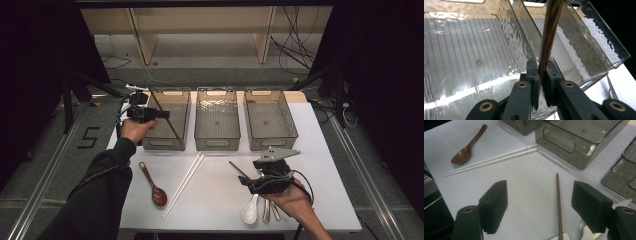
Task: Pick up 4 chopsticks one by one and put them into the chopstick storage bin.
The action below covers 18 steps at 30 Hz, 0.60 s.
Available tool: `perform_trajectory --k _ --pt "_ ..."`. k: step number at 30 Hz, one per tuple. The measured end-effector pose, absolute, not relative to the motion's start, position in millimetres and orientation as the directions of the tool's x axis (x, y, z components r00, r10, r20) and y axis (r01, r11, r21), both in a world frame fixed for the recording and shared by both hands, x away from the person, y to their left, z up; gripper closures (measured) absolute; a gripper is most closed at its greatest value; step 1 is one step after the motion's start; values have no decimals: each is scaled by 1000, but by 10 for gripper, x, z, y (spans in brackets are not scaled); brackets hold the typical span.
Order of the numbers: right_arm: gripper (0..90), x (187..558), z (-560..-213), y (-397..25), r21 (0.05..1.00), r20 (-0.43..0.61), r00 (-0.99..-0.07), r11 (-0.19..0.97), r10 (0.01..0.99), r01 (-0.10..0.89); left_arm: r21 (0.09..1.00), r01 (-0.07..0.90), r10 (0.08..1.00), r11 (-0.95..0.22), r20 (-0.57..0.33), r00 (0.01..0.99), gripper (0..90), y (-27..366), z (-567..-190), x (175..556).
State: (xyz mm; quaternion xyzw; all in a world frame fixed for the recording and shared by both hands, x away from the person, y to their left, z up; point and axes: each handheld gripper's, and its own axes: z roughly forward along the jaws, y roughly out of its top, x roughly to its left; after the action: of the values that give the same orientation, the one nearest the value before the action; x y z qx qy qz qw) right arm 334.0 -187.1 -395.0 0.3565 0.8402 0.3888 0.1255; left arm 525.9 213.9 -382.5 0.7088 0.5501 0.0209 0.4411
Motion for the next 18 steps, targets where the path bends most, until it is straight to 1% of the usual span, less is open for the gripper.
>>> perform_trajectory --k 18 --pt "300 3340 -3947 -1870 746 65 -718 445 693 496 624 781 808 -22 -449 382 828 2106 -3921 5315"
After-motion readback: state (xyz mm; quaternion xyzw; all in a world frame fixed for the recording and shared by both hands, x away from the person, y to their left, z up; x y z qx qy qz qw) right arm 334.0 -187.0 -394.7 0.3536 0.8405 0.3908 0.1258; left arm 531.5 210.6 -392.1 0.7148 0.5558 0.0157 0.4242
